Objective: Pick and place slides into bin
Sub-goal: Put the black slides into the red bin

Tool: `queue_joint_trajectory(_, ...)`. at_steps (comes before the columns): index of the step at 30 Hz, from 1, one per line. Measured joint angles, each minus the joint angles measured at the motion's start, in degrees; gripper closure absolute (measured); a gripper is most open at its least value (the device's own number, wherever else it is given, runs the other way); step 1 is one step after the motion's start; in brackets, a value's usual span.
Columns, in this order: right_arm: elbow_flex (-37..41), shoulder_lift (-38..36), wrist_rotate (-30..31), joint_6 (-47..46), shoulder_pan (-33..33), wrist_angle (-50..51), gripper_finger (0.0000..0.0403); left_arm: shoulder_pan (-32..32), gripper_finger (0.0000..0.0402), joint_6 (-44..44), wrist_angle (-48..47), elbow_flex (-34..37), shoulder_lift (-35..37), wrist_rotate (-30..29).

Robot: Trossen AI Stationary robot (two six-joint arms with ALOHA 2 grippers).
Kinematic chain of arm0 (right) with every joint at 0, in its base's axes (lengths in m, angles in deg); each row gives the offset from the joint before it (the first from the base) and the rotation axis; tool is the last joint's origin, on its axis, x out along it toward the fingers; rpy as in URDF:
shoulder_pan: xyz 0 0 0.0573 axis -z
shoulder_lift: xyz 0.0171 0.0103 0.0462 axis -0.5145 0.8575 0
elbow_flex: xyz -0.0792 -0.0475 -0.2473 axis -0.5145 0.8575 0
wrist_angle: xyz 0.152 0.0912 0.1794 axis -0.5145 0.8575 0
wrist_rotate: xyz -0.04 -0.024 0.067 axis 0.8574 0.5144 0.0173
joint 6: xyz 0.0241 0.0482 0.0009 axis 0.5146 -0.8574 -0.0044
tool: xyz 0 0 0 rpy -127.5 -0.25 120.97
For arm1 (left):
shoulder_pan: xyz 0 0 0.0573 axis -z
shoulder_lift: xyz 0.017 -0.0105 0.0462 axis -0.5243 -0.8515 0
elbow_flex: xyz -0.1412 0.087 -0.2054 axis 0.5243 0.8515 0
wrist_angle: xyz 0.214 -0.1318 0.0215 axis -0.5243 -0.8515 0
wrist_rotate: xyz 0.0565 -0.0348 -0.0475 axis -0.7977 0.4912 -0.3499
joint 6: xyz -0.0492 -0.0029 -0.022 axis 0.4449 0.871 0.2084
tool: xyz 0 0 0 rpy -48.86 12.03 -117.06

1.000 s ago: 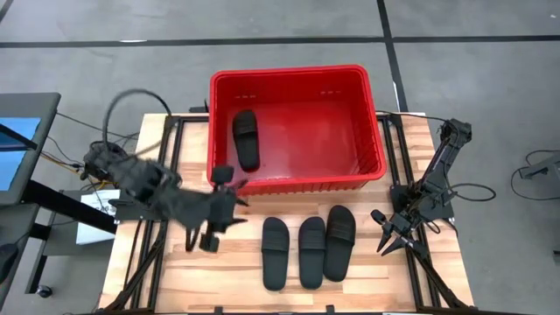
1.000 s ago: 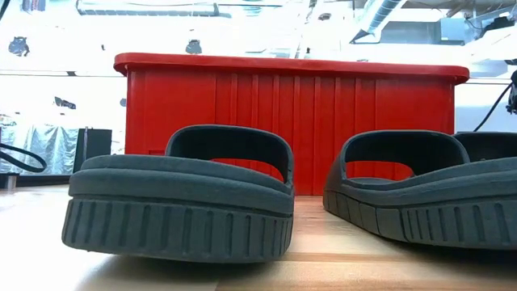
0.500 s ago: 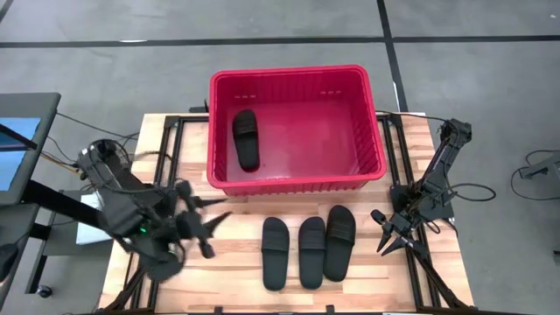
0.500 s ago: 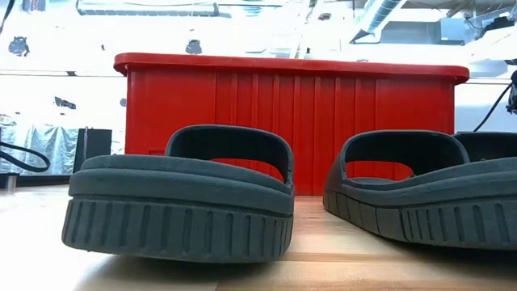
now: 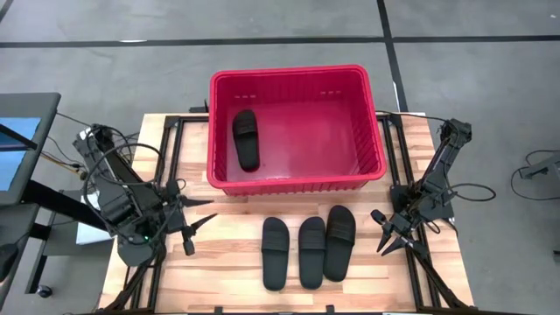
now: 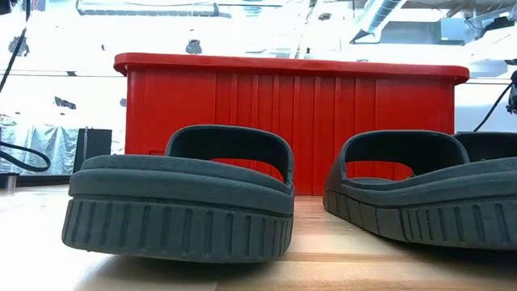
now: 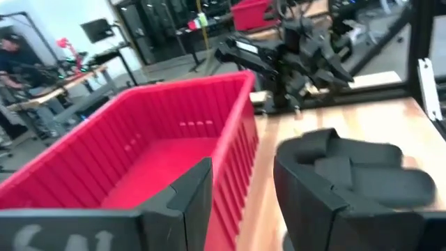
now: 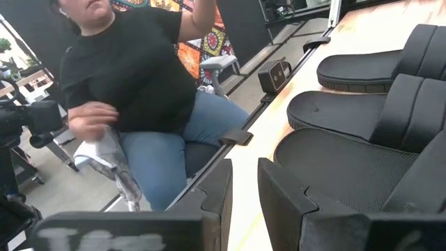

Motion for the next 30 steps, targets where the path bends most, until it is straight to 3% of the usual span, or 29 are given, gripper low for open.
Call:
queue_joint_trajectory(15,0.0,0.0,0.0,2.2,0.0,0.2,0.0342,-2.9,0.0258,-10.7,8.6,1.5,0.1,18.3)
queue_joint_trajectory(21,0.0,0.0,0.0,17.9,0.0,2.7,0.0342,-4.7,0.0258,-14.0,9.0,1.5,0.1,17.1)
queue_joint_trajectory(30,0.0,0.0,0.0,26.4,0.0,2.8,0.0342,-9.6,0.0258,-13.9,9.3,1.5,0.1,16.2)
